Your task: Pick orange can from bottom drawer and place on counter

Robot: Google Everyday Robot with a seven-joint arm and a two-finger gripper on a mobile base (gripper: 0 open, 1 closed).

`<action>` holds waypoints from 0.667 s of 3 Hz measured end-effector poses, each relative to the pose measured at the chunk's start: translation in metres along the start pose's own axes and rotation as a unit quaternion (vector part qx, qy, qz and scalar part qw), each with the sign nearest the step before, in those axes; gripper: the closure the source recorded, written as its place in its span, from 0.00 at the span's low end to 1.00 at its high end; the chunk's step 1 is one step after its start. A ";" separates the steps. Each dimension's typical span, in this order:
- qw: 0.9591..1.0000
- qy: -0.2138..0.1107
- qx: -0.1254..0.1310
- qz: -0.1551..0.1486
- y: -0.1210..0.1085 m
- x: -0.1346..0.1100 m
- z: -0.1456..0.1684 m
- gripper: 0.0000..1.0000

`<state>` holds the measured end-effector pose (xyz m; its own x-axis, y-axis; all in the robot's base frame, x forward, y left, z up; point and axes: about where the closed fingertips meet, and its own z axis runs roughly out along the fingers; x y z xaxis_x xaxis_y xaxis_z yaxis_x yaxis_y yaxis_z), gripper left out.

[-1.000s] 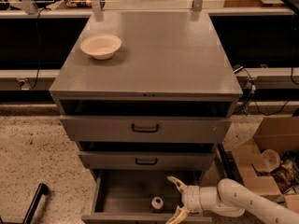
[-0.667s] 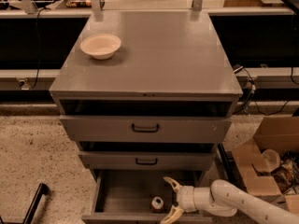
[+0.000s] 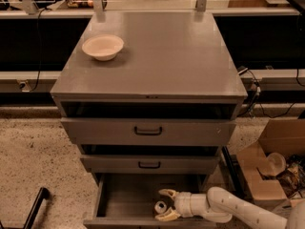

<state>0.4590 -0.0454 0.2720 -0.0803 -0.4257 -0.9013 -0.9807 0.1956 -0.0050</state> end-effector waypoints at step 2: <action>1.000 0.020 0.008 0.010 -0.003 0.034 0.019 0.28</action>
Offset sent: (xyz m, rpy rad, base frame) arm 0.0065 -0.0056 -0.0573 -0.0630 0.0252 -0.0473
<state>0.4624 -0.0440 0.2329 -0.1081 -0.4569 -0.8829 -0.9758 0.2186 0.0064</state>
